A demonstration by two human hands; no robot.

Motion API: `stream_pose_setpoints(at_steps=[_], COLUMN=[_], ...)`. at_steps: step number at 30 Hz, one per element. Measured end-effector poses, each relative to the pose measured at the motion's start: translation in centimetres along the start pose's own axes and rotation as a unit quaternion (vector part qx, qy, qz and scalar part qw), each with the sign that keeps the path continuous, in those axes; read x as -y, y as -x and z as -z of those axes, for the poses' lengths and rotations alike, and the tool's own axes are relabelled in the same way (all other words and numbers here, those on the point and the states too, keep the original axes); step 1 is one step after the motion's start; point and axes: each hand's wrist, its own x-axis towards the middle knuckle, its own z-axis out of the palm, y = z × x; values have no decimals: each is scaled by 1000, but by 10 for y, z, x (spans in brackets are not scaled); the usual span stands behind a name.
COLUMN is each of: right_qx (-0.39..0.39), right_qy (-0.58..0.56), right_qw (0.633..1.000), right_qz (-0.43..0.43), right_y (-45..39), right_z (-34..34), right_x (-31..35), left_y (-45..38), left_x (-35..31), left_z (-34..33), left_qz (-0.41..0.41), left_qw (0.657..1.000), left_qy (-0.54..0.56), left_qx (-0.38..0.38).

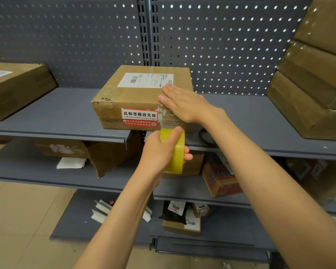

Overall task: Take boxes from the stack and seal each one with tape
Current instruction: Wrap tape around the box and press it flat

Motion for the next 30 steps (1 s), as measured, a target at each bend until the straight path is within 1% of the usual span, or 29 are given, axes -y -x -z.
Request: stream_pose_setpoints(at_steps=[5,10,12,14,16,19,21,22,24,26,28,30], right_qx=[0,-30,-45,-62,-106,-209,-240,-249,-241,-195,-139,-115], right_qy=[-1,-8,-27,-82,-159,-222,-240,-223,-163,-115,-98,-82], right_qw=[1000,999,998,994,981,948,932,930,936,945,952,954], right_qz=[-3,-18,-23,-30,-43,-86,-130,-153,-200,-235,-255,-266], right_y=[-1,-3,-4,1,12,32,44,51,67,80,90,94], right_z=[0,-2,-2,1,4,7,7,5,-1,-9,-17,-23], right_x=[1,2,1,-1,-5,-17,-27,-32,-43,-51,-53,-52], left_y=[-1,-1,0,0,0,0,0,1,1,1,1,3], left_x=[-4,-2,-3,-5,-5,-3,-1,-1,2,5,6,7], left_z=[4,4,4,5,6,5,5,5,5,4,3,2], left_qz=[15,9,16,25,31,33,28,27,16,5,-4,-11], left_qw=[1000,1000,1000,1000,999,999,1000,1000,1000,1000,999,999], left_qy=[-9,-13,-14,-16,-21,-12,5,13,19,18,20,18], left_qx=[19,17,15,10,2,-7,-9,-7,-4,-17,-31,-38])
